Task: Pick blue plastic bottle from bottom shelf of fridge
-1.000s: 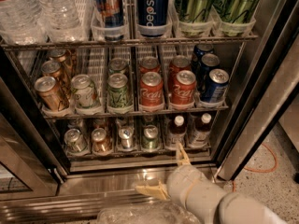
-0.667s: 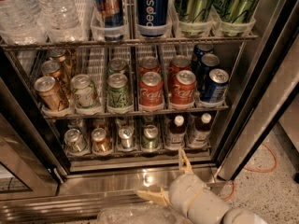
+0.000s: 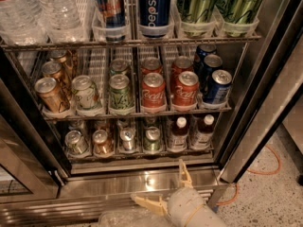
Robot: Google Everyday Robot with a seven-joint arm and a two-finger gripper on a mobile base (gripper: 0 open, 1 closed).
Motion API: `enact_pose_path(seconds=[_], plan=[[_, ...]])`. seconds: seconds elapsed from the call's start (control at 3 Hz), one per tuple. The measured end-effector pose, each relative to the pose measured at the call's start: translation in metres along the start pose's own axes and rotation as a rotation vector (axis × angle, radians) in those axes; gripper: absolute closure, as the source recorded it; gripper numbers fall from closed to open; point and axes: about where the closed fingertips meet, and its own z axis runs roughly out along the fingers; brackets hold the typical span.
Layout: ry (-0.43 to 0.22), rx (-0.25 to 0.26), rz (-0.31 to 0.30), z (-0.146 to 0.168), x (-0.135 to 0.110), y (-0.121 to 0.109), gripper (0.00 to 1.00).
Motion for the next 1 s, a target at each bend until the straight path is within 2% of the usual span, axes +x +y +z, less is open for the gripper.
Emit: enact_pose_path(seconds=[0.33, 0.67, 1.0], plan=[[0.0, 0.0, 0.0, 0.0, 0.0, 0.0, 0.0], [-0.042, 0.039, -0.008, -0.002, -0.003, -0.005, 0.0], [-0.151, 0.142, -0.015, -0.009, -0.015, -0.021, 0.0]])
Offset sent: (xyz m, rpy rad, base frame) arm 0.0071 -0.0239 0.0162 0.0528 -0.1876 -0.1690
